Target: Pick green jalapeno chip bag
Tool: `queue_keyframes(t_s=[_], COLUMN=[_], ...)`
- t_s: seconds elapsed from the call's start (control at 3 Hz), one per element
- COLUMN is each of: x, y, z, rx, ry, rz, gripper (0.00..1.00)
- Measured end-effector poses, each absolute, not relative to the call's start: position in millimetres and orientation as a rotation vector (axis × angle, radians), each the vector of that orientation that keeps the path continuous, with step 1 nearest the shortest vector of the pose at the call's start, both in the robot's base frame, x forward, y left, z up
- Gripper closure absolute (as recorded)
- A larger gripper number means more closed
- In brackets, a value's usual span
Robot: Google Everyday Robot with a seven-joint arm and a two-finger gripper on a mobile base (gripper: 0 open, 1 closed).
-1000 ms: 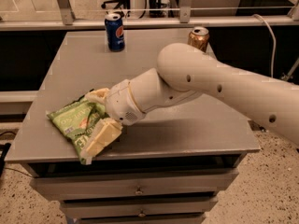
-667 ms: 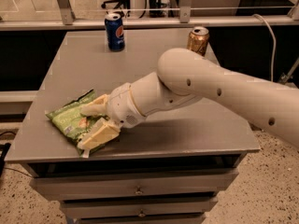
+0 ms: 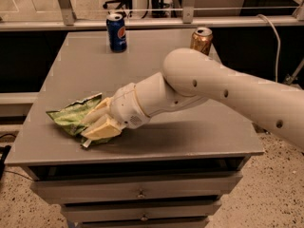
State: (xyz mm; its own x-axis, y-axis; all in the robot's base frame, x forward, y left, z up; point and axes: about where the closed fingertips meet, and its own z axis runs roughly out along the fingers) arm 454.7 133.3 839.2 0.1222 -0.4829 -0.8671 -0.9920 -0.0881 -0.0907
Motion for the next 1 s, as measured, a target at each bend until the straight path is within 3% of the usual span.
queue_keyframes(t_s=[0.33,1.0], x=[464,482], y=[140,162], z=[869,963], rx=[-1.651,-1.501], ry=[1.397,1.139], rz=[0.884,1.007], gripper=[1.00,1.00])
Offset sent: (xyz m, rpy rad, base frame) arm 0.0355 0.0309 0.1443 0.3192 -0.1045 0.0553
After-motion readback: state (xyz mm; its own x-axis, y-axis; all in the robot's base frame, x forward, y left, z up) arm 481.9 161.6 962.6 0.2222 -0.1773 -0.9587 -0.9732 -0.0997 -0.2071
